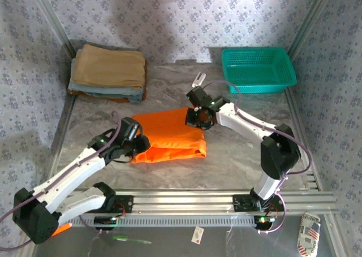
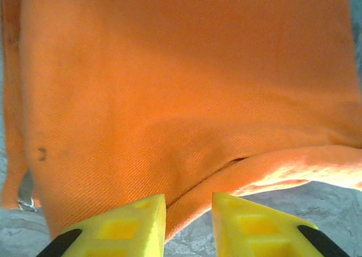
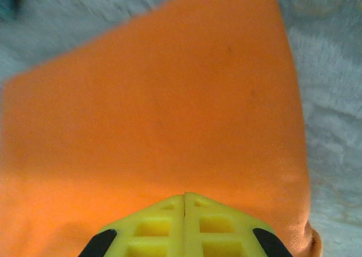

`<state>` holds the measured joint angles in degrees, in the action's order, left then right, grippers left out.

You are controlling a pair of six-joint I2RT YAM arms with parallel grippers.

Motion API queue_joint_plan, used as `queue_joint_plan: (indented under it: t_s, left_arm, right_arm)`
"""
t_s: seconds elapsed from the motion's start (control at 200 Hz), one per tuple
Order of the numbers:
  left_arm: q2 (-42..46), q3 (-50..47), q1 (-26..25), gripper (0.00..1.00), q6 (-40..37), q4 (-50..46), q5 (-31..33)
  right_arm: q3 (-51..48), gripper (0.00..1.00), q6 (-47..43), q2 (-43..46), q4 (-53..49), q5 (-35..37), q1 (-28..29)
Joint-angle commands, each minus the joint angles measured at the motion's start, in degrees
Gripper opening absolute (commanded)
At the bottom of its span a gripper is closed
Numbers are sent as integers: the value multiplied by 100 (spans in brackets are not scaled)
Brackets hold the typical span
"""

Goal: Fold and stack the trousers

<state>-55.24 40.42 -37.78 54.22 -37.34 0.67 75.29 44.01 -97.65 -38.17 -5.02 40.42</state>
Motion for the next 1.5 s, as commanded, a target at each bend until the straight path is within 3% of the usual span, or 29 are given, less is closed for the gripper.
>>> queue_joint_plan:
  t_s: [0.0, 0.125, 0.31, 0.525, 0.725, 0.854, 1.019, 1.124, 1.259, 1.374, 1.494]
  left_arm:
    - [183, -580, -71, 17, 322, 261, 332]
    - [705, -1503, -63, 10, 761, 263, 617]
    - [1431, -2416, 61, 9, 1299, 332, 725]
    - [1223, -2125, 542, 9, 838, 334, 579]
    - [-207, -1321, 1167, 9, -32, 865, 305]
    - [-1440, -589, 1223, 1, -389, 1136, 345]
    - [-2525, 35, 1221, 0, -533, 1509, 352]
    - [-3037, 528, 1181, 0, -686, 1602, 294]
    - [-3839, 1362, 1118, 0, -933, 1608, 303]
    - [-4567, 2166, 1013, 0, -1104, 1684, 187]
    - [-5040, 2895, 851, 0, -1283, 1811, 399]
  right_arm:
    - [-554, 0, -330, 14, 148, -427, 341]
    - [-1585, 0, 135, 540, 568, -138, 865]
    - [-2477, 0, 853, 991, 773, 510, 1519]
    - [-2216, 0, 458, 1273, 249, 518, 1325]
    - [-1521, 2, -589, 1710, -216, 530, 390]
    - [-1219, 0, -1235, 864, 0, 183, -403]
    - [-791, 0, -1451, -389, -79, 47, -657]
    - [-1204, 0, -1283, -447, -38, 112, -661]
    - [-2630, 0, -706, 586, 331, 195, -555]
    - [-3601, 0, 152, 1587, 627, 157, 157]
    - [-3958, 0, 1007, 2302, 749, 261, 975]
